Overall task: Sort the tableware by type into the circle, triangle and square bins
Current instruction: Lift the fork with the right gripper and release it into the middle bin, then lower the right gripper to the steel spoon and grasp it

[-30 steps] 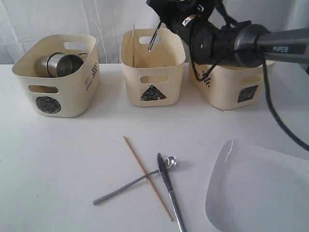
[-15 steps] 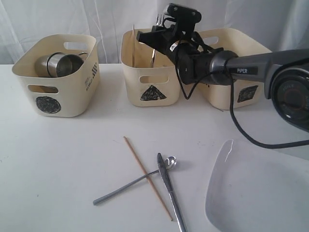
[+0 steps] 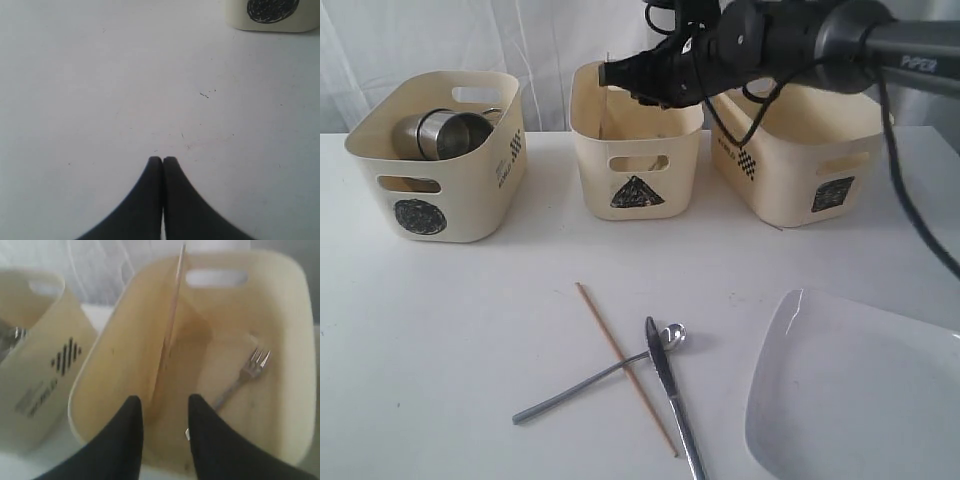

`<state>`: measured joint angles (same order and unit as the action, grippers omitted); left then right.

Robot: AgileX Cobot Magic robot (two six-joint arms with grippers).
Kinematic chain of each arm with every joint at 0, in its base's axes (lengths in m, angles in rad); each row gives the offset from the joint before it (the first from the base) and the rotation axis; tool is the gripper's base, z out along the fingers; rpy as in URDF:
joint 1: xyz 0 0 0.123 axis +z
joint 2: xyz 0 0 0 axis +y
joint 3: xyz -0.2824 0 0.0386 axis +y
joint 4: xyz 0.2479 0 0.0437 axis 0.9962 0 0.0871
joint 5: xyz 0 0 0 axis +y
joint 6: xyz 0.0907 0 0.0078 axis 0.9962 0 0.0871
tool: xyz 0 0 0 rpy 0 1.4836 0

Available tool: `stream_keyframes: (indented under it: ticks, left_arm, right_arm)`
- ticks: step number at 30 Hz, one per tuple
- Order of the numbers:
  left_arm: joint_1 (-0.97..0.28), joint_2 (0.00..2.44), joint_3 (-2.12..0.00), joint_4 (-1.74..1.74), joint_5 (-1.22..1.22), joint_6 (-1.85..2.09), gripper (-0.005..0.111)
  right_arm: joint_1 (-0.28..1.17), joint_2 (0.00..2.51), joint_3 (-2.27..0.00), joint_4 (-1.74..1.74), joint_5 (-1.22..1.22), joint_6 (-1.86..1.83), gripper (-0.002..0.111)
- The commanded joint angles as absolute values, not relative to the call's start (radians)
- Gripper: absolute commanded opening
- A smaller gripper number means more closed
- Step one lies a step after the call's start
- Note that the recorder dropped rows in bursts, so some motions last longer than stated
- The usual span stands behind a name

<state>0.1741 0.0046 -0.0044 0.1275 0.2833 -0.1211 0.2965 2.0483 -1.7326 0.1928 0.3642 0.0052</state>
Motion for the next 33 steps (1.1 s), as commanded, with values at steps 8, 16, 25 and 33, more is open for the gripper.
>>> stream_keyframes:
  ticks: [8, 16, 25, 33]
  left_arm:
    - [0.168, 0.0, 0.0, 0.129, 0.283, -0.123, 0.0]
    - [0.168, 0.0, 0.0, 0.129, 0.283, -0.123, 0.0]
    - [0.168, 0.0, 0.0, 0.129, 0.283, -0.123, 0.0]
    - [0.168, 0.0, 0.0, 0.129, 0.283, -0.123, 0.0]
  right_arm:
    - [0.437, 1.819, -1.5, 0.192, 0.835, 0.008, 0.0]
    - [0.674, 1.874, -1.396, 0.2, 0.942, -0.346, 0.002]
    - [0.676, 1.945, -1.396, 0.073, 0.904, -1.007, 0.039]
    - [0.676, 2.027, -1.395, 0.069, 0.849, -1.075, 0.039]
